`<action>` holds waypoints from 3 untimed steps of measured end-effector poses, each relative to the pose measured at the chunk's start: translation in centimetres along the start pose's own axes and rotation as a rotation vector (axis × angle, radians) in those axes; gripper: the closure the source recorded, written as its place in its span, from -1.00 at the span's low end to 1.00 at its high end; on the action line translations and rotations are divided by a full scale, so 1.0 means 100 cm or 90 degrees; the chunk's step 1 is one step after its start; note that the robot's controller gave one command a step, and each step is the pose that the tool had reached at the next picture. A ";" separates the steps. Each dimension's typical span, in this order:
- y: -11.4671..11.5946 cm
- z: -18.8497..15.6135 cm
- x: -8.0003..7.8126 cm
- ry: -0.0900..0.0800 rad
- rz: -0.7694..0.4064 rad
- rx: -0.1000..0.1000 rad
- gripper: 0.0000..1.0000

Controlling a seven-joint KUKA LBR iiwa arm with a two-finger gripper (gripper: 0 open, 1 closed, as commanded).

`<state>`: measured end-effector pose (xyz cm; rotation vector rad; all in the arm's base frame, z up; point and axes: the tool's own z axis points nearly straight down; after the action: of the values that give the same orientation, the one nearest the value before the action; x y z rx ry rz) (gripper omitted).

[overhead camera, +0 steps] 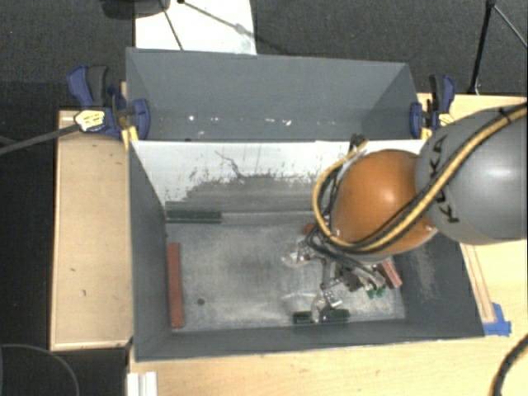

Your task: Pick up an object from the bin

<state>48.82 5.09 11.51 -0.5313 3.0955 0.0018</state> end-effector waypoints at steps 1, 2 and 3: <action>-0.026 0.035 0.003 0.001 -0.013 0.000 1.00; -0.026 0.035 0.003 0.001 -0.011 0.000 1.00; -0.053 -0.004 0.004 0.004 -0.047 -0.003 1.00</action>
Offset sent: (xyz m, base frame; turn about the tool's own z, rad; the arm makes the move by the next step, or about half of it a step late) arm 0.0000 0.0000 0.0000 0.0000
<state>50.21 -0.08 11.85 -0.6469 3.0808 0.0075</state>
